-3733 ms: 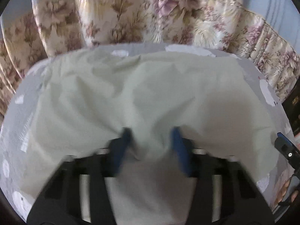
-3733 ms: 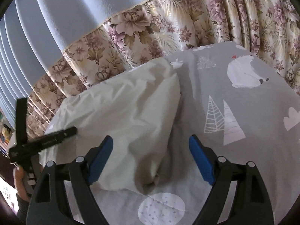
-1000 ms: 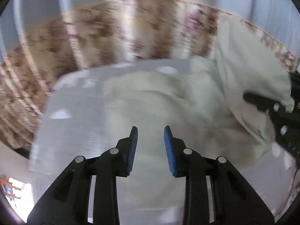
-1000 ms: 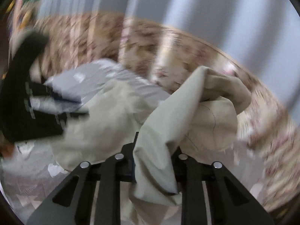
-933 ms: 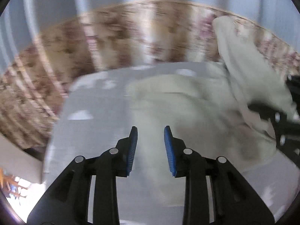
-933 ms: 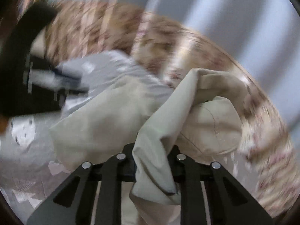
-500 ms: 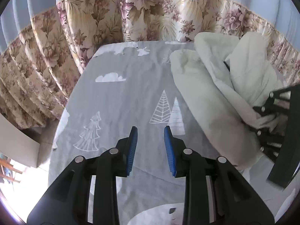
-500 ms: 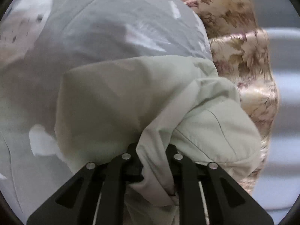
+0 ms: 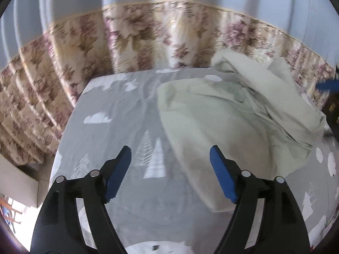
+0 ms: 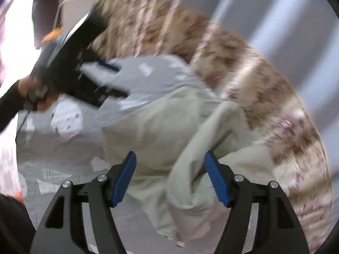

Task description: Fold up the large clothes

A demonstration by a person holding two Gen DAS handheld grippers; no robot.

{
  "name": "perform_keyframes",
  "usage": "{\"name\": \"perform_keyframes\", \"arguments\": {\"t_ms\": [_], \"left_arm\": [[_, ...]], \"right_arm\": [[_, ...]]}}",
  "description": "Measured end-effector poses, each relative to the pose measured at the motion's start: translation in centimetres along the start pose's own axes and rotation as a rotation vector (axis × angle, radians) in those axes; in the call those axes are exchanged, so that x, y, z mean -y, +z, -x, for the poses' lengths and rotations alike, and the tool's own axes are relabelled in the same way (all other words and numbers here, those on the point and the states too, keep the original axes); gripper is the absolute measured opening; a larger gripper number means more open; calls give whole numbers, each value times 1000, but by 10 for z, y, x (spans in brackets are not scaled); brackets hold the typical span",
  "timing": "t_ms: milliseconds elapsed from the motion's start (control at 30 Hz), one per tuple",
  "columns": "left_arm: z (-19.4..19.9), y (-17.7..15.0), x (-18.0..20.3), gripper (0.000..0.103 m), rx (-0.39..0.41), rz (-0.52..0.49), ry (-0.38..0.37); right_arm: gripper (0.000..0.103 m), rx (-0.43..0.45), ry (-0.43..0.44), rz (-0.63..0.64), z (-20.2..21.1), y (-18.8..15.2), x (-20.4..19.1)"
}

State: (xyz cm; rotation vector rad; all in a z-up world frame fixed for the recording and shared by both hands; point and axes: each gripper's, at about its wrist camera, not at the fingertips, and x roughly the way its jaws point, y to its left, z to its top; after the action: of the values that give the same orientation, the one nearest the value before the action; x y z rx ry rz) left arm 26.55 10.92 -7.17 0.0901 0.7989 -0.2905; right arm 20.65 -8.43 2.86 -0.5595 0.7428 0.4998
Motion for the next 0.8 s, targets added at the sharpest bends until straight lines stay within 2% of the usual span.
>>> {"name": "perform_keyframes", "arguments": {"t_ms": [67, 200, 267, 333, 367, 500, 667, 800], "left_arm": [[0, 4, 13, 78, 0, -23, -14], [-3, 10, 39, 80, 1, -68, -35], [-6, 12, 49, 81, -2, -84, -45], [-13, 15, 57, 83, -11, -94, -51], [-16, 15, 62, 83, -19, -99, -53], [-36, 19, 83, 83, -68, -109, -54], [-54, 20, 110, 83, -100, -123, -71], [-70, 16, 128, 83, -123, -139, -39]], "right_arm": [[69, 11, -17, -110, 4, -16, 35], [69, -11, -43, -359, 1, -75, 98], [70, -10, -66, -448, -4, -106, 116], [78, 21, -41, -594, -5, -145, 138], [79, 39, -19, -690, -7, -169, 149], [79, 77, 51, -936, -22, -231, 174], [79, 141, 195, -1241, -38, -305, 194], [79, 229, 253, -1354, -48, -333, 197]]}}
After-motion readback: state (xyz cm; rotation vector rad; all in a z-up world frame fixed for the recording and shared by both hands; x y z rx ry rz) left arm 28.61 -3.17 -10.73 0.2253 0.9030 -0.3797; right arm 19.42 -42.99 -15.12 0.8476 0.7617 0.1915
